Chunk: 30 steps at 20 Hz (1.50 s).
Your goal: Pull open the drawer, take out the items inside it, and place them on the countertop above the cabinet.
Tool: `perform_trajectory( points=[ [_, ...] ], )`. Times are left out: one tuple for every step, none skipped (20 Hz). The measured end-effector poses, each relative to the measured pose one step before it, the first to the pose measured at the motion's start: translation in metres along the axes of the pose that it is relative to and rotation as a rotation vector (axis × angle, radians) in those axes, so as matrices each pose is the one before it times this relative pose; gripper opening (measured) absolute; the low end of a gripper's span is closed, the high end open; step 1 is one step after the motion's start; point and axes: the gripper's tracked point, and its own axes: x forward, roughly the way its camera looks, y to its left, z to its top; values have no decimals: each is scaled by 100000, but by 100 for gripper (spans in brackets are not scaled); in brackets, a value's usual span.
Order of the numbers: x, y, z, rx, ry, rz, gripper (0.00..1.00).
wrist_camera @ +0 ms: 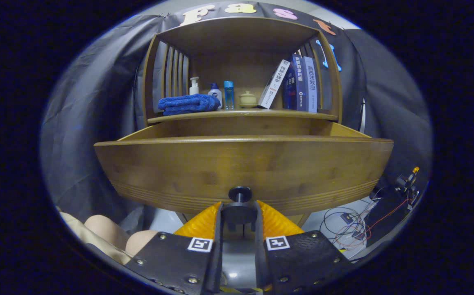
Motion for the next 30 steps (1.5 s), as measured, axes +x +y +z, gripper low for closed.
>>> perform_trajectory(
  points=[
    [-80, -39, 24, -1634, -75, 5, 33],
    [185, 46, -70, -1112, 308, 839, 33],
    [-14, 50, 118, -129, 494, 1226, 37],
    [-349, -40, -367, 770, 1022, 1288, 41],
    [-465, 65, -7, 1691, 130, 902, 43],
    [-376, -53, 78, 1684, -229, 450, 44],
    [-428, 62, 27, 1063, 76, 256, 44],
    [-558, -39, 308, 83, -543, -123, 44],
    [-546, -67, 578, -699, -1154, -303, 44],
    [-510, -169, 860, -1095, -1835, -479, 45],
    [-518, -27, 1348, -837, -2742, 196, 45],
    [-407, 76, 1505, -353, -3535, 561, 45],
    [-165, 18, 2011, -100, -3885, 715, 45],
    [-247, 83, 2002, 164, -3796, 531, 45],
    [92, 116, 1903, 94, -3132, 1015, 45],
    [231, 150, 1578, -104, -2497, 1245, 45],
    [427, 66, 1495, -545, -2239, 1123, 45],
    [477, 25, 1224, -1154, -1743, 1055, 45],
    [839, -135, 1012, -1732, -959, 653, 45],
    [1124, -60, 701, -2075, 223, 813, 45],
    [1286, -170, 425, -1761, 1918, 636, 45],
    [1409, -224, 60, -822, 2651, 697, 44],
    [1512, -92, 173, 63, 2122, 602, 45],
    [1477, -69, -98, -118, 3402, 915, 45],
    [1402, -101, 52, 44, 2182, 741, 45],
    [1342, -127, -213, 615, 3200, 775, 45],
    [1355, 224, -576, 1994, 3777, 1647, 45],
    [1238, 89, -1134, 2027, 5572, 1118, 45],
    [1286, -196, -1534, 1863, 7236, 298, 45],
    [1283, -186, -1727, 1819, 6511, 74, 45]
  ],
)
